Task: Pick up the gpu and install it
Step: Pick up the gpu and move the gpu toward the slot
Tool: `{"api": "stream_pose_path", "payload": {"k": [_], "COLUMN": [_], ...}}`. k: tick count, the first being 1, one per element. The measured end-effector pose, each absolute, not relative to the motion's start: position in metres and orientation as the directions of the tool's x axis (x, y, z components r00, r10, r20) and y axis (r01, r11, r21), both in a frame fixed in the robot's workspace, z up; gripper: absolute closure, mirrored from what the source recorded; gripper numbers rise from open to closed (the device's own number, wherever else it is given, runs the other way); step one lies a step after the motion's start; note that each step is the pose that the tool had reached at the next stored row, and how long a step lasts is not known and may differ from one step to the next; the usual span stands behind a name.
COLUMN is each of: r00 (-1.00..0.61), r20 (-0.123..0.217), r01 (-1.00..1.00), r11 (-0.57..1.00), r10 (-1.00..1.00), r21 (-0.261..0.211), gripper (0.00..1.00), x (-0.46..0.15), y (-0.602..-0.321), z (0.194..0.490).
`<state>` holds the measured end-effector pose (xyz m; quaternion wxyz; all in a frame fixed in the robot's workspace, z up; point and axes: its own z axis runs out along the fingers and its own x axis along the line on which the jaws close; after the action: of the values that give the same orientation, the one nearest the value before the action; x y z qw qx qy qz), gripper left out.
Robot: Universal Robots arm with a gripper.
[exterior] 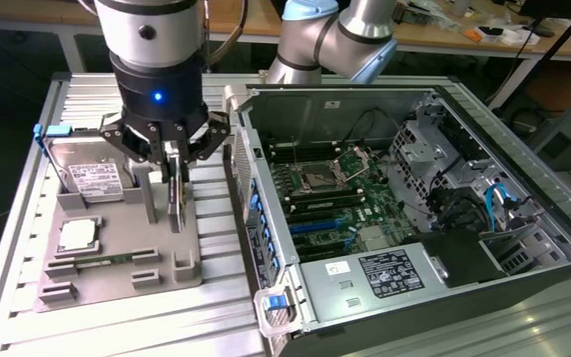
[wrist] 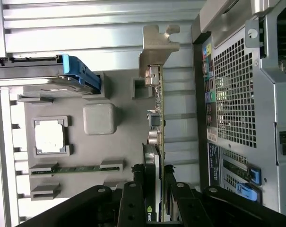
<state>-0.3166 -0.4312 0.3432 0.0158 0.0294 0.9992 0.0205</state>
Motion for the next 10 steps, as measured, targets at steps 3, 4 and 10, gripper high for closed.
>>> {"api": "stream_pose_path", "payload": {"k": [3, 4, 10], "r00": [-0.998, -0.998, -0.998], "r20": [-0.030, -0.030, -0.030], "r01": [0.058, 0.058, 0.058], "r11": [0.997, 0.997, 0.997], "r10": [0.060, 0.060, 0.059], "r21": [0.042, 0.042, 0.041], "gripper": [0.73, 0.73, 0.73], "x": [-0.317, -0.317, -0.317], "y": [-0.431, -0.431, -0.431], "z": [0.356, 0.361, 0.391]}}
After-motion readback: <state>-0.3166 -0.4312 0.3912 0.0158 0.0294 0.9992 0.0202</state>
